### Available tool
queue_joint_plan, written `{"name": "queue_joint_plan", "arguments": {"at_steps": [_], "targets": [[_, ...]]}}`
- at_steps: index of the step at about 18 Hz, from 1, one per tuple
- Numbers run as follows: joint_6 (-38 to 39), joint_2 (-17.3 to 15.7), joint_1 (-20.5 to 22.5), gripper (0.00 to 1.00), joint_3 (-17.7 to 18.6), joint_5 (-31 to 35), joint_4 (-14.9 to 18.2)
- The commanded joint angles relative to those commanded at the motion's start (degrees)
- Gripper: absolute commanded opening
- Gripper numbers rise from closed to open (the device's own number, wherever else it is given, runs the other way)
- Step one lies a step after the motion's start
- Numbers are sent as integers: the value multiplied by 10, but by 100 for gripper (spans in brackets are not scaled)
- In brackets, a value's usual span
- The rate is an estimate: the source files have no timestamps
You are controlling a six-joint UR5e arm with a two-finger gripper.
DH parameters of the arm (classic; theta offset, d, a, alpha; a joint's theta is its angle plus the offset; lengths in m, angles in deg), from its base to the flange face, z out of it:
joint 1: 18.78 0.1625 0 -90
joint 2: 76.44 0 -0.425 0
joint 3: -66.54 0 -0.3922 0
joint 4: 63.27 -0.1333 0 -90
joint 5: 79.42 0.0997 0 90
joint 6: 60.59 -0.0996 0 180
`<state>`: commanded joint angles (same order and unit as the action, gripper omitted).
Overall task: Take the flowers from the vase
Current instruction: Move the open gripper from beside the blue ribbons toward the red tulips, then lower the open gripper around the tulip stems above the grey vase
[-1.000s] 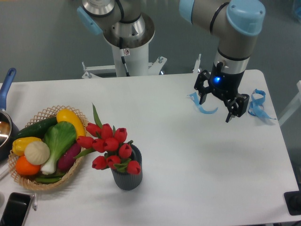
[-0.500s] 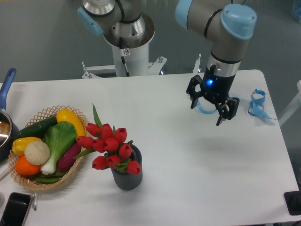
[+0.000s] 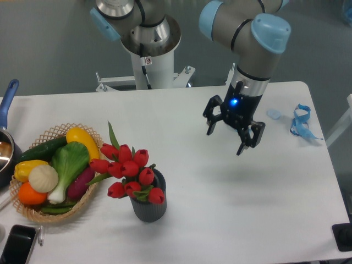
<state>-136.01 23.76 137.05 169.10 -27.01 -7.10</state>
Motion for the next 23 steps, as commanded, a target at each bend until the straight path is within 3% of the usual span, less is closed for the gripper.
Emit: {"name": "queue_joint_plan", "arguments": {"at_steps": [7, 14, 23], "targets": [[2, -33, -32, 100, 44, -37, -4], [7, 3, -83, 100, 47, -57, -94], [42, 31, -90, 100, 19, -103, -102]]}}
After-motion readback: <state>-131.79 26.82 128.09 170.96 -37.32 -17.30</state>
